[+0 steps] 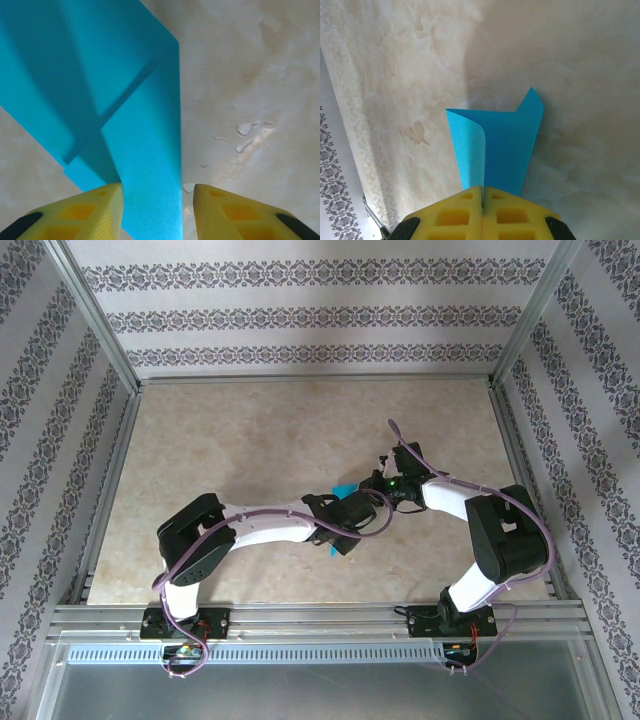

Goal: Fold a paper plane with a square sheet of paper (fold left side to right side)
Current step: Fold the wing for the fifth time at the center of the table.

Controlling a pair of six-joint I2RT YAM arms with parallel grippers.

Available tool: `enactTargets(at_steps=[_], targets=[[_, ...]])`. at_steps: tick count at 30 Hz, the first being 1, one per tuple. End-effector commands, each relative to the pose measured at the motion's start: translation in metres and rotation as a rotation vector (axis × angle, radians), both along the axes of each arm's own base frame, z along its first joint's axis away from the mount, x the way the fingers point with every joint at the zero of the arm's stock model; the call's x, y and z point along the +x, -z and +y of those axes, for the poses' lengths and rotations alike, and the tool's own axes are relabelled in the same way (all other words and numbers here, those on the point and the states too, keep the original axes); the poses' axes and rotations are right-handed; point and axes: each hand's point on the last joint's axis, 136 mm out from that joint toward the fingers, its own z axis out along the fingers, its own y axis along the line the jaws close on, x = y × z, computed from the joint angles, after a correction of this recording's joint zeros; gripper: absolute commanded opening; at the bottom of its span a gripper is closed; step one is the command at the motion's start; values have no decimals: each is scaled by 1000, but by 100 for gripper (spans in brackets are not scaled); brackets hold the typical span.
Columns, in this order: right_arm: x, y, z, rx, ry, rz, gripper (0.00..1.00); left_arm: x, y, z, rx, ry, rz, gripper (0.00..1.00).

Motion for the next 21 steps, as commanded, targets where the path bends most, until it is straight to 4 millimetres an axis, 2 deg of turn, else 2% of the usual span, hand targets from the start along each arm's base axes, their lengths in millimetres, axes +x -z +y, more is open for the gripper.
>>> enactTargets(at_steps=[1,4,14,17,21], targets=[[5,-8,0,-3,12,-17,0,3,2,10,92,19,-39,39],[5,-6,-1,-9,16,-15,0,4,2,10,94,16,-45,35],[3,3,-12,-43,37,-8,0,1,11,9,87,10,-25,11],[4,-1,-22,-61,56,-27,8,2,11,10,83,0,-27,5],[3,-11,-48,-125,92,-69,26,3,7,10,47,-17,-21,0]])
